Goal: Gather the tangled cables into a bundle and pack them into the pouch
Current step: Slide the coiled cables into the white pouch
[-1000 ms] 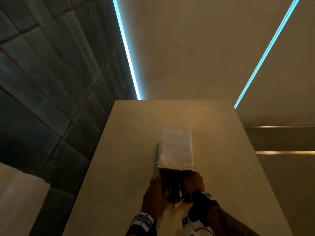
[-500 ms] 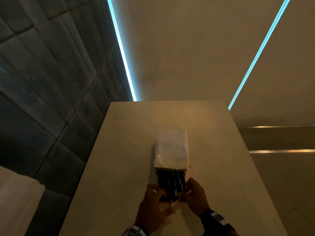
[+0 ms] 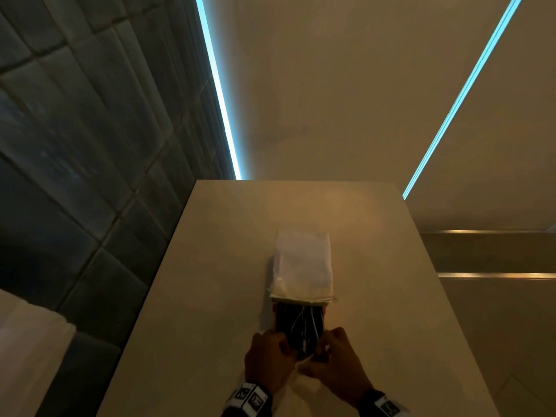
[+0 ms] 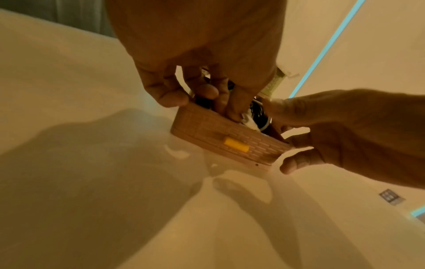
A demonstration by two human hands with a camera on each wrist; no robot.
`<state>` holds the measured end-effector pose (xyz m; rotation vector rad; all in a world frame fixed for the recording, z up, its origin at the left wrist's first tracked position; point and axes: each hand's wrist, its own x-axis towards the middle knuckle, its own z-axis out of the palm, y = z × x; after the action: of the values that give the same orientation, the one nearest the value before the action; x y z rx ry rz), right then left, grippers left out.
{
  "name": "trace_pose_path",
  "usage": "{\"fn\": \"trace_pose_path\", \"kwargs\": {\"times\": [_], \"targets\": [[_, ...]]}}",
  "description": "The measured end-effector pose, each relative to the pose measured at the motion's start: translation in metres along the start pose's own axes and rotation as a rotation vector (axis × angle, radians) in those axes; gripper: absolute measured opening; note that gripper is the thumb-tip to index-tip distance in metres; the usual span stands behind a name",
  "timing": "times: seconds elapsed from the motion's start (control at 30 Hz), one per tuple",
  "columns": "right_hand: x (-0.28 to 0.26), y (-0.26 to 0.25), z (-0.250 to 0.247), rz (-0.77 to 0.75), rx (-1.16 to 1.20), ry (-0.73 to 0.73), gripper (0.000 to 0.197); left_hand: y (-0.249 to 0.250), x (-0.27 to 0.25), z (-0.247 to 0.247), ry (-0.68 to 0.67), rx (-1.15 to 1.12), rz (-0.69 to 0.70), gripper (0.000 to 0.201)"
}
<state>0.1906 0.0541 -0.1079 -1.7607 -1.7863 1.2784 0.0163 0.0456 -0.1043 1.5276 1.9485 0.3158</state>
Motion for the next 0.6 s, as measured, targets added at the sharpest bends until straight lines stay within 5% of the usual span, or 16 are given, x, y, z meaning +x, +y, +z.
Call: {"fn": "trace_pose_path", "kwargs": {"times": [0.2, 0.33, 0.5, 0.6], "targets": [[0.009, -0.002, 0.002, 0.039, -0.125, 0.009, 0.049, -0.012, 0.004, -0.007, -0.140, -0.122, 0.104, 0.028], [0.011, -0.007, 0.000, 0.089, -0.076, 0.004, 0.066, -0.017, 0.003, -0.003, -0.056, -0.042, 0.153, 0.024], [0.017, 0.003, -0.003, 0.116, 0.018, 0.002, 0.038, -0.010, 0.001, 0.003, 0.057, -0.104, 0.006, 0.029], [0.022, 0.000, -0.004, 0.249, 0.181, 0.025, 0.044, -0.006, 0.002, 0.003, 0.116, -0.246, -0.123, 0.046]]}}
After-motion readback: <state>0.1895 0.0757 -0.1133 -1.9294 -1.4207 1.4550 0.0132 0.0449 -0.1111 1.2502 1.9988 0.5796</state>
